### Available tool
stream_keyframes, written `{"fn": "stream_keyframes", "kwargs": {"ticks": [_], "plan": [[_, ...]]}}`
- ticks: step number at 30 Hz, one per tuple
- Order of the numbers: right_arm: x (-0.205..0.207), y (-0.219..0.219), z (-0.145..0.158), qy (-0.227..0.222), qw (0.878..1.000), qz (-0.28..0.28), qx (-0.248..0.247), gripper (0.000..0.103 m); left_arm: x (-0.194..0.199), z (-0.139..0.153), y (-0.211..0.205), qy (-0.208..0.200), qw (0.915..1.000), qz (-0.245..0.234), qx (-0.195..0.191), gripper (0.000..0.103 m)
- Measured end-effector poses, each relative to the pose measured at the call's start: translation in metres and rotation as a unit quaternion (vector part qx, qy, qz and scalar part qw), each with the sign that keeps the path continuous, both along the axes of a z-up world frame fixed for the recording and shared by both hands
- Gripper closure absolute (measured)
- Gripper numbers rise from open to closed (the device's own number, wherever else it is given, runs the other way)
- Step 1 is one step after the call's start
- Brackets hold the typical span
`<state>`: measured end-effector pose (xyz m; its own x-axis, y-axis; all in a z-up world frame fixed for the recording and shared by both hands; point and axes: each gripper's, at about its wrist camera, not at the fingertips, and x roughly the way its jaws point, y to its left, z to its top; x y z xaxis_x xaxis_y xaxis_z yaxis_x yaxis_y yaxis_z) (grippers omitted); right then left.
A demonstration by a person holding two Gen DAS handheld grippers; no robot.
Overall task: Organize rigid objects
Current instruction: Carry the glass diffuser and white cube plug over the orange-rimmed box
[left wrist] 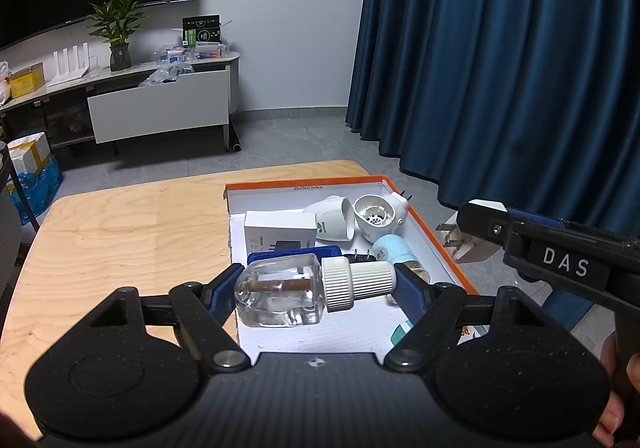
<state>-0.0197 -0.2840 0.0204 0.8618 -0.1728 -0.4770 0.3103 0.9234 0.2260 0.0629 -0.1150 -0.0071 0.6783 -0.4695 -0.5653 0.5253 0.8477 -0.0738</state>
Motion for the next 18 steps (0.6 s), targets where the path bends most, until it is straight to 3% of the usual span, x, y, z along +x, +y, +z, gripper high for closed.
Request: {"fn": "stream_keyframes", "kwargs": {"ticks": [18], "plan": [[0.0088,-0.0094,-0.0068,0.009,1.0,0.0,0.004,0.052,0.0078,-0.0025,-0.0085,0.005,1.0,-0.006,0.005,0.023]]}}
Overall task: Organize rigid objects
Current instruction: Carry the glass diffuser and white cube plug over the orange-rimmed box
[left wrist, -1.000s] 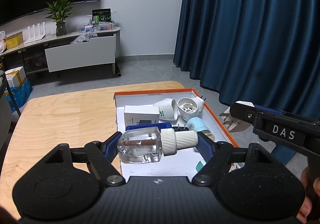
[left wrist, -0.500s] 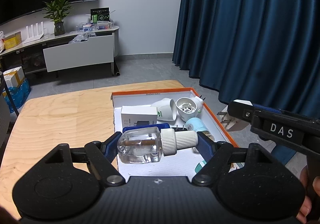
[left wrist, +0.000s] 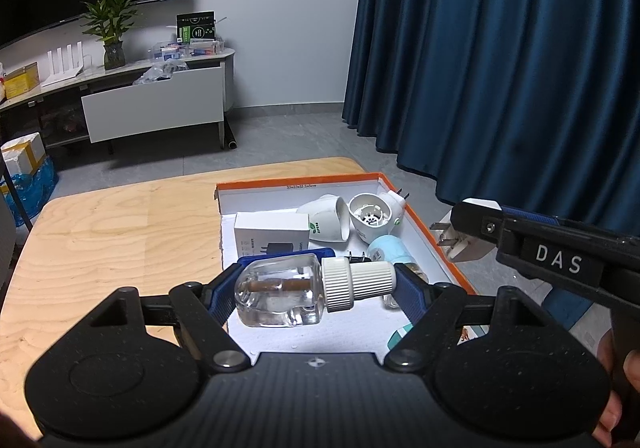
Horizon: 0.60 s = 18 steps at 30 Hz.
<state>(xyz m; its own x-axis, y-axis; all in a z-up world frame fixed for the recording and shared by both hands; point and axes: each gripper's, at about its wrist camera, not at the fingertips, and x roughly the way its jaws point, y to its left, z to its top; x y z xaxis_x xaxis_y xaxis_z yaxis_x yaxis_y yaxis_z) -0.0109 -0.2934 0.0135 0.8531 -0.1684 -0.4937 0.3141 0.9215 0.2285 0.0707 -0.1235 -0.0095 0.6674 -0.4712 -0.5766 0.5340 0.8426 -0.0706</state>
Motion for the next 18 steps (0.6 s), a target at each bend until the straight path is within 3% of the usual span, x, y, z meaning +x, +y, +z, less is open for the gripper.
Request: {"fn": "stream_keyframes", "kwargs": {"ticks": [18], "plan": [[0.015,-0.009,0.0,0.014,1.0,0.004,0.007,0.052,0.013,-0.001,-0.009,0.004,1.0,-0.002,0.004,0.023]]}}
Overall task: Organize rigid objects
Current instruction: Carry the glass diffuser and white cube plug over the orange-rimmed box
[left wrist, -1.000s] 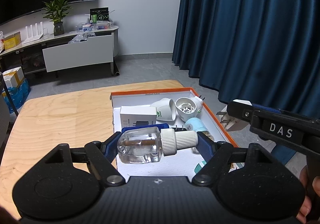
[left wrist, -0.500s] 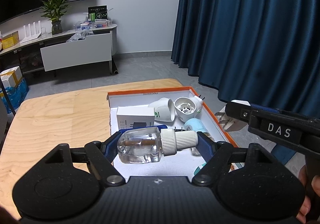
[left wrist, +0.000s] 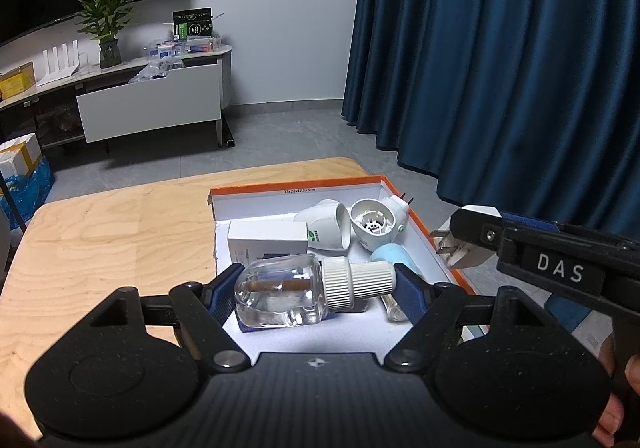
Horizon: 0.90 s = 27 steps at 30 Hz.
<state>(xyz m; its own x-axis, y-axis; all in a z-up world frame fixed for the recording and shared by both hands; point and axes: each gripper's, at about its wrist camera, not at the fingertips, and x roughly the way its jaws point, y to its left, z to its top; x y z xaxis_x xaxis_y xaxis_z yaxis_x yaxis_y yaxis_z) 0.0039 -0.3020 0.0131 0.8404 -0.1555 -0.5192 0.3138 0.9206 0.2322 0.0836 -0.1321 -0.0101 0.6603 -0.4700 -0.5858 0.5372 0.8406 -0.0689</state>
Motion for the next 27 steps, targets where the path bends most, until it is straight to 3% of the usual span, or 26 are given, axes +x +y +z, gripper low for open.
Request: {"fn": "stream_keyframes", "kwargs": {"ticks": [27], "plan": [[0.017,-0.007,0.002,0.01,1.0,0.007,0.007,0.052,0.029,-0.005,-0.012,0.009,0.9999,-0.004,0.002,0.023]]}}
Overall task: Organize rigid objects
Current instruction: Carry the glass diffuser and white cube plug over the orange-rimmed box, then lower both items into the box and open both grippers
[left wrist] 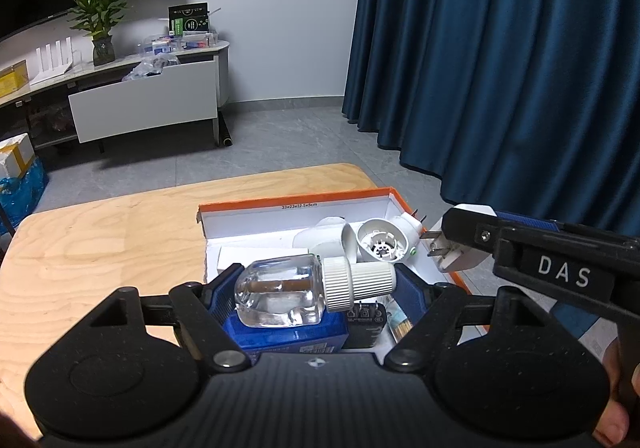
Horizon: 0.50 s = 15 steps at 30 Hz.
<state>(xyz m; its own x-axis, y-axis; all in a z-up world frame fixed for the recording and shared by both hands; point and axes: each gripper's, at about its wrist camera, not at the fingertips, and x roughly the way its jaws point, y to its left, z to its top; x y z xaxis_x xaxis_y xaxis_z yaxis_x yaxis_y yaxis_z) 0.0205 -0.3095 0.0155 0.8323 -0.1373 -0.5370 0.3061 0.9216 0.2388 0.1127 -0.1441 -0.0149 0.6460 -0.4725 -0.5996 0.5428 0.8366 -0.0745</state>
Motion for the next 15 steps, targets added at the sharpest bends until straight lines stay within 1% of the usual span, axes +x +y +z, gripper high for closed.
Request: {"fn": "stream_keyframes", "kwargs": {"ticks": [15], "plan": [[0.02,-0.012,-0.004,0.016,1.0,0.005,0.016,0.052,0.018,-0.009,-0.01,0.013,0.9999,-0.005,0.004,0.023]]}}
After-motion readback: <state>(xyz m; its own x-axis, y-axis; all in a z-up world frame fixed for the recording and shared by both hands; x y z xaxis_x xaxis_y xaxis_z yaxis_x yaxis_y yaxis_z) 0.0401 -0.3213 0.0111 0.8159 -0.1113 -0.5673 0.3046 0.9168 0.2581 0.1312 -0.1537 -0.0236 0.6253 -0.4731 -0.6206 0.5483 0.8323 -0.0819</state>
